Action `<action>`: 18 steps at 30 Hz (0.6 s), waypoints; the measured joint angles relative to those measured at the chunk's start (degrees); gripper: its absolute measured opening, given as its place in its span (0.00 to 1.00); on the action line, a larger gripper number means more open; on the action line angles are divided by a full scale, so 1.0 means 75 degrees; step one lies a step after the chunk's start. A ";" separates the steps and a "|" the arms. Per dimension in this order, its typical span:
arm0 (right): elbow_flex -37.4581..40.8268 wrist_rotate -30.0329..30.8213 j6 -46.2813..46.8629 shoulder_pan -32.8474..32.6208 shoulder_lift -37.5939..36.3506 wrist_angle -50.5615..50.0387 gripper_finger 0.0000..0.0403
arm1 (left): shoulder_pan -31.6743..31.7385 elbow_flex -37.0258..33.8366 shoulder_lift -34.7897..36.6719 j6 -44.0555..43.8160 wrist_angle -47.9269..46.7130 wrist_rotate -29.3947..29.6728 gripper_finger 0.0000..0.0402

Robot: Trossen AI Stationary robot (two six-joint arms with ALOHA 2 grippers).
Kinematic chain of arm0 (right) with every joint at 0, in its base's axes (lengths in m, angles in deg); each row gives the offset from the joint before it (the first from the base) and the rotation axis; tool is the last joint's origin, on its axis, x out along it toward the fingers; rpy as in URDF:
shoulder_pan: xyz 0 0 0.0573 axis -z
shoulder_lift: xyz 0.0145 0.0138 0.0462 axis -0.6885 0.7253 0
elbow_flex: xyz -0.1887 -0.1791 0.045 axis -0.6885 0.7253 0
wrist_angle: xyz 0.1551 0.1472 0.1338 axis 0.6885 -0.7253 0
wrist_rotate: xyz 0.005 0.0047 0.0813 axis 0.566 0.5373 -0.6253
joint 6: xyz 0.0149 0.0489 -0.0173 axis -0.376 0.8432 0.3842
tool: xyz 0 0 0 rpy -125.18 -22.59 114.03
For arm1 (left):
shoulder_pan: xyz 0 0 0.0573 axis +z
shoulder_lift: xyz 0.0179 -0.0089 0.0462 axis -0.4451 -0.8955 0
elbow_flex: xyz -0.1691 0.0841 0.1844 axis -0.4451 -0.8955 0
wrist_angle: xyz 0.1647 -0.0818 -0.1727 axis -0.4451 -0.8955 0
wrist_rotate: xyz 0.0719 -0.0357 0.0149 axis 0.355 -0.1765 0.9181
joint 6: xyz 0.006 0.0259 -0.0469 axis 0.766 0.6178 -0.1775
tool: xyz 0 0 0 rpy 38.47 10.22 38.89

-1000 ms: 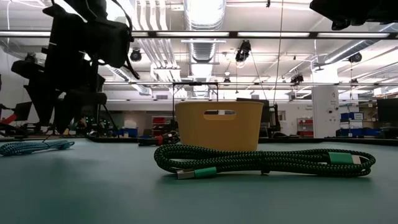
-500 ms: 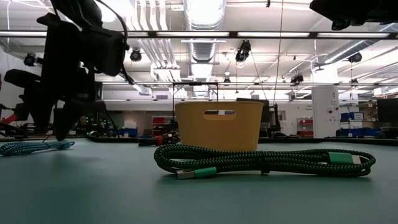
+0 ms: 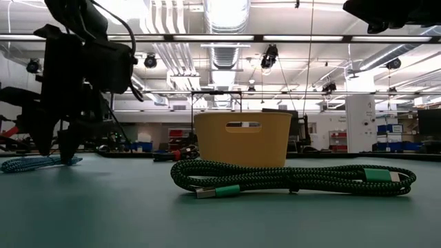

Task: Pick and place USB-C Cables
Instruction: Put the light blue charger cable into the yellow bin

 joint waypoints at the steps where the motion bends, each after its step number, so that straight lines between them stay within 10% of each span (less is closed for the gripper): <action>1: 0.0000 0.0000 0.0000 0.0000 0.0000 0.0000 0.11 | 0.0000 -0.0035 0.0000 -0.0001 0.0103 0.0003 0.50; 18: 0.0000 0.0000 0.0000 -0.0002 -0.0001 0.0000 0.11 | -0.0009 -0.0234 0.0015 -0.0271 0.0621 0.0140 0.33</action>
